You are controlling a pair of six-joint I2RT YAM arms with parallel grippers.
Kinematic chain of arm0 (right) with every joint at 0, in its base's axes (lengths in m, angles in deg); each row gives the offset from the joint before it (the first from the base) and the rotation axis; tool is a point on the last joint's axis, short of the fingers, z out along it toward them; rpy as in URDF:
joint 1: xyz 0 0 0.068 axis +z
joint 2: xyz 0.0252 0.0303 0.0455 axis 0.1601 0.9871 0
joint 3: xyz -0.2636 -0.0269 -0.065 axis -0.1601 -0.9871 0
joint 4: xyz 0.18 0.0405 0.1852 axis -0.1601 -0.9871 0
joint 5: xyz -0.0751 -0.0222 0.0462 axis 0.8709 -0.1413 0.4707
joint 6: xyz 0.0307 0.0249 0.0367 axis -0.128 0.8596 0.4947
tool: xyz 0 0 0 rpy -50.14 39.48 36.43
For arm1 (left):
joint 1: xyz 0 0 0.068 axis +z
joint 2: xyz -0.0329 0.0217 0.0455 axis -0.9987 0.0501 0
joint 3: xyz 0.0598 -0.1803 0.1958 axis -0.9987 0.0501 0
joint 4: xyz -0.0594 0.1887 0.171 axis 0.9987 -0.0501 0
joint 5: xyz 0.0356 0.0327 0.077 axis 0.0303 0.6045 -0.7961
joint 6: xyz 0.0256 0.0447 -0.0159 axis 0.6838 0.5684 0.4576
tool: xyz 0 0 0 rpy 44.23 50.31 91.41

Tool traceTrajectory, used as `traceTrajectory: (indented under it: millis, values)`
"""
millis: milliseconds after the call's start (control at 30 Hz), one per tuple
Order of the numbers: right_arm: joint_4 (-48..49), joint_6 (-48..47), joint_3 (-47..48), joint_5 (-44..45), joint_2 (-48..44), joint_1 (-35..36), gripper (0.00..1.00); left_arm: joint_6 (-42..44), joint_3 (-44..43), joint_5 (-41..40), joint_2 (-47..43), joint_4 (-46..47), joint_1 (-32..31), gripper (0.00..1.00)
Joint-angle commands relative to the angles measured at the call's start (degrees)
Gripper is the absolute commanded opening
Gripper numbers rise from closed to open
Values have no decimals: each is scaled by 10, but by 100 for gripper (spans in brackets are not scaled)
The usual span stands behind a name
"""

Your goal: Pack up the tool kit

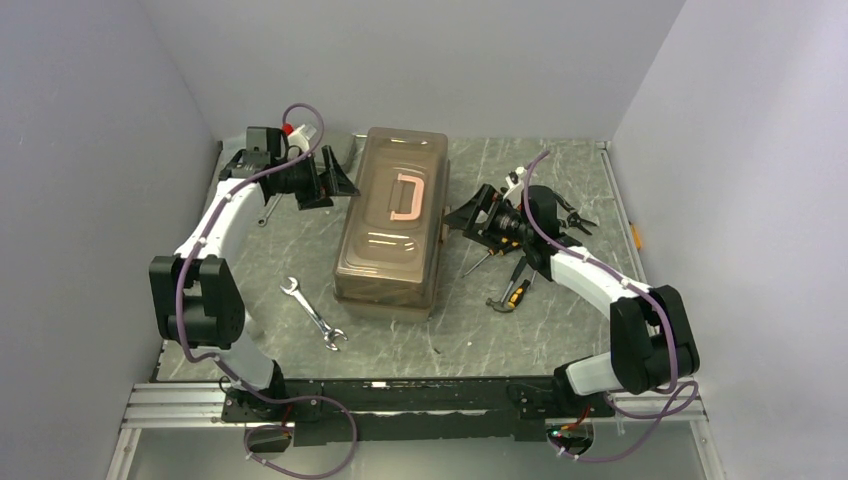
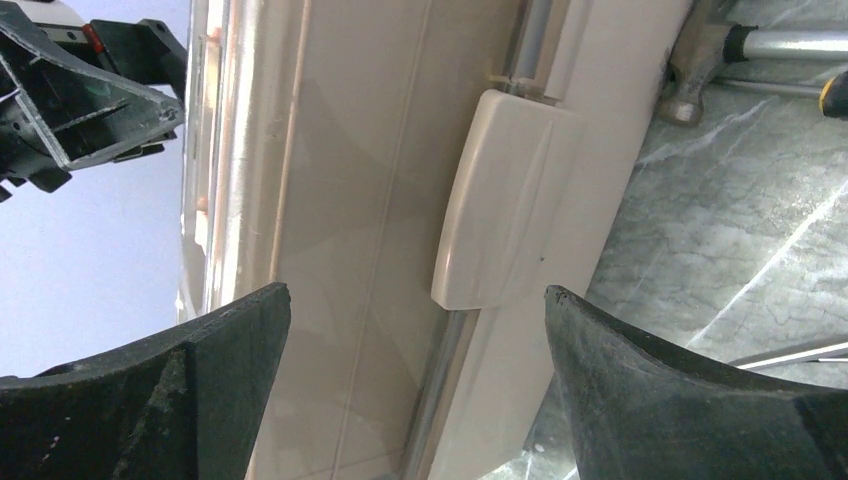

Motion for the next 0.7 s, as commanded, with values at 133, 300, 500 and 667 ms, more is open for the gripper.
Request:
traceTrajectory:
  millis: [133, 300, 500, 667]
  values:
    - [4, -20, 31, -3, -16, -4, 100, 15, -21, -47, -43, -50, -42, 99]
    - [4, -20, 31, -5, -18, -5, 100, 12, 0, -29, -61, -4, -62, 99]
    - [1, -22, 32, -7, -20, -5, 100, 48, -38, -155, -25, -95, -89, 99]
    - [3, -20, 29, -6, -25, -6, 100, 53, -64, -306, 32, -182, -119, 99]
